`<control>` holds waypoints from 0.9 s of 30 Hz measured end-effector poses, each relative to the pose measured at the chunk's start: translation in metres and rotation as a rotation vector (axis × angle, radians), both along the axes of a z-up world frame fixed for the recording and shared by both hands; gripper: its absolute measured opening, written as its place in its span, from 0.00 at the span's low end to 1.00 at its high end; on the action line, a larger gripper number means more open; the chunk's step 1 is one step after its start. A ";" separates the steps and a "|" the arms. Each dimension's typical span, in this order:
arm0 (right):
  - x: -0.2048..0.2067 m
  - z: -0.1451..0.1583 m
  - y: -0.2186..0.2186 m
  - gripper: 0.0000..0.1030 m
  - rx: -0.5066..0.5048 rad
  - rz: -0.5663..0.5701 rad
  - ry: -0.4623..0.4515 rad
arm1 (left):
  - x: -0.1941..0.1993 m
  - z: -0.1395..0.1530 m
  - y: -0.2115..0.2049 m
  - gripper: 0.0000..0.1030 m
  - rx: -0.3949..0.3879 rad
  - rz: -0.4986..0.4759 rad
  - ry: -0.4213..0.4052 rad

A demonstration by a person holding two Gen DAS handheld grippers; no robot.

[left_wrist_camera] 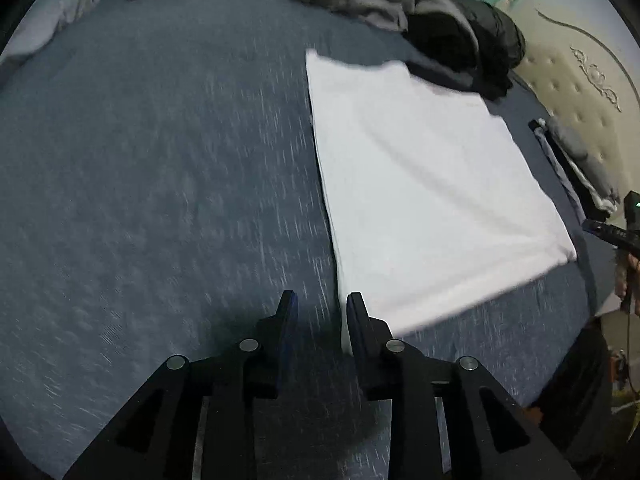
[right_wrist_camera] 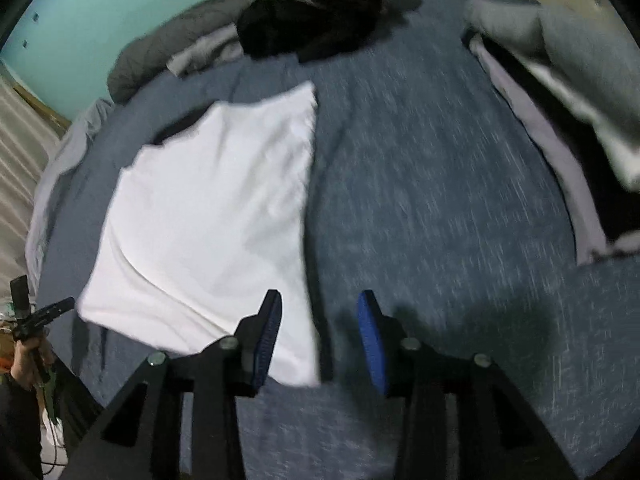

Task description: Fold clothes

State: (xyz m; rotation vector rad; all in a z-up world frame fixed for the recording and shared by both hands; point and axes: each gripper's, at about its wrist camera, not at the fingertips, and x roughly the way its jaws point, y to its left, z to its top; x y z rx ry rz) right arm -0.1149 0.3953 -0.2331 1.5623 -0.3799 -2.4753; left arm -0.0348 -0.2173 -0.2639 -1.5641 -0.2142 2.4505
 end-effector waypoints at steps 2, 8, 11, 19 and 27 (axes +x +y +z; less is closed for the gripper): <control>-0.010 0.008 -0.015 0.39 -0.009 0.011 0.028 | -0.008 0.011 0.000 0.28 0.003 0.031 0.034; -0.046 0.008 -0.090 0.39 -0.032 0.133 0.021 | -0.041 0.030 0.019 0.36 0.056 0.096 0.108; -0.065 0.000 -0.133 0.39 -0.015 0.202 0.012 | -0.068 0.024 0.053 0.37 0.085 0.094 0.123; -0.117 -0.002 -0.192 0.44 0.067 0.278 0.042 | -0.095 -0.017 0.099 0.37 0.132 0.089 0.116; -0.187 -0.003 -0.224 0.45 0.160 0.314 0.054 | -0.101 -0.040 0.098 0.37 0.155 0.112 0.111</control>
